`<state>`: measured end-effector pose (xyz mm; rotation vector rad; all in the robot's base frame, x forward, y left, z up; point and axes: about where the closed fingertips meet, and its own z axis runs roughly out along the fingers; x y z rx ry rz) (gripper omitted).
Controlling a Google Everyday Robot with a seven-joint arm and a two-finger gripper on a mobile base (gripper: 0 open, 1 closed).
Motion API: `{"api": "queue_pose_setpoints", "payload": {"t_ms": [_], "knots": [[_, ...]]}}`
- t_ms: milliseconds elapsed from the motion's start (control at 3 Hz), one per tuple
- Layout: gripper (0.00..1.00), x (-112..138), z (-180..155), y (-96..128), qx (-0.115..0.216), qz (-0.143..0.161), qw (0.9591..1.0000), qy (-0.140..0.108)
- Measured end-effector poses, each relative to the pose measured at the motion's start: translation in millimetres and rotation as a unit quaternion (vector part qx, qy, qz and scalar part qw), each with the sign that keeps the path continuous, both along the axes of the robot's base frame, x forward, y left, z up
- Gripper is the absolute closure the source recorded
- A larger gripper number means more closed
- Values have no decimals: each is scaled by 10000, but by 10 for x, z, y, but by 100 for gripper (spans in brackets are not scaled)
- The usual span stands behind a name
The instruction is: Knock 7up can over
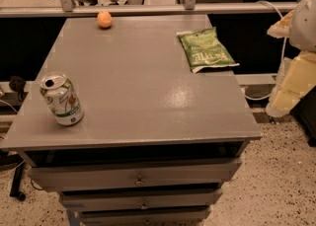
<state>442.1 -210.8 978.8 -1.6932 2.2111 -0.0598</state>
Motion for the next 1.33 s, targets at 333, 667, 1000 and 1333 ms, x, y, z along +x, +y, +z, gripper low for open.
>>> {"api": "queue_pose_setpoints", "payload": {"t_ms": [333, 667, 1000, 1333], "knots": [[0, 138, -115, 304, 669, 49, 9977, -22], [0, 320, -190, 957, 1748, 337, 9840, -95], [0, 370, -203, 1681, 2749, 737, 9585, -135], [0, 222, -66, 2479, 3706, 1283, 9194, -310]]}}
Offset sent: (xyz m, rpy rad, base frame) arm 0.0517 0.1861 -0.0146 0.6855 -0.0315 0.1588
